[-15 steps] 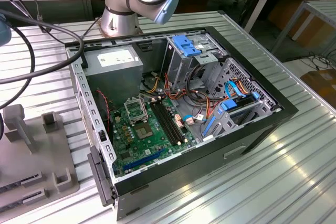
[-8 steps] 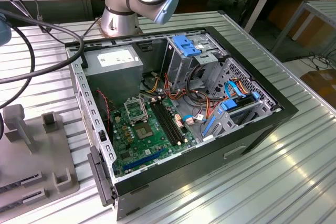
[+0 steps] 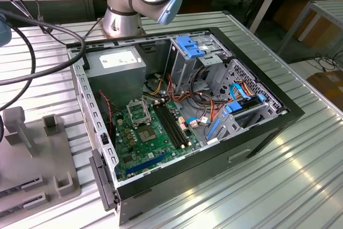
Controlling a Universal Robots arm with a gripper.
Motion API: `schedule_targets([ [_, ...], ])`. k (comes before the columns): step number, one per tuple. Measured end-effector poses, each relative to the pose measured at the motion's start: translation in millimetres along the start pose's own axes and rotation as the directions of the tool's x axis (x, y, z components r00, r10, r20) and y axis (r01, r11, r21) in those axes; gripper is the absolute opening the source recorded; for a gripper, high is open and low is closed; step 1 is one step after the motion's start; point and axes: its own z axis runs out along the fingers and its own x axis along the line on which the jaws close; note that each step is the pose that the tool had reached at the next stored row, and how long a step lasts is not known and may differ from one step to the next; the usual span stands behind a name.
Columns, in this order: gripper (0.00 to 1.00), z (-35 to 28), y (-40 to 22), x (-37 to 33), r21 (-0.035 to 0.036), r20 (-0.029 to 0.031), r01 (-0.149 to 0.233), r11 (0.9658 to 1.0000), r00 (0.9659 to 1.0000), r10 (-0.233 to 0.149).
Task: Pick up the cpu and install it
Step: 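Reach for the cpu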
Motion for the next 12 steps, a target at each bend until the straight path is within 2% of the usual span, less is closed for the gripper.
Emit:
schedule_targets([
  [2,0.58,-0.1,0.0,0.1,-0.0014,-0.0001,0.0,1.0,1.0,0.0],
  [6,0.58,0.0,-0.1,0.4,-0.0108,0.0002,0.0,0.9999,1.0,0.0],
  [12,0.58,0.0,-1.7,0.9,-0.0116,0.0002,0.0,0.9999,1.0,0.0],
])
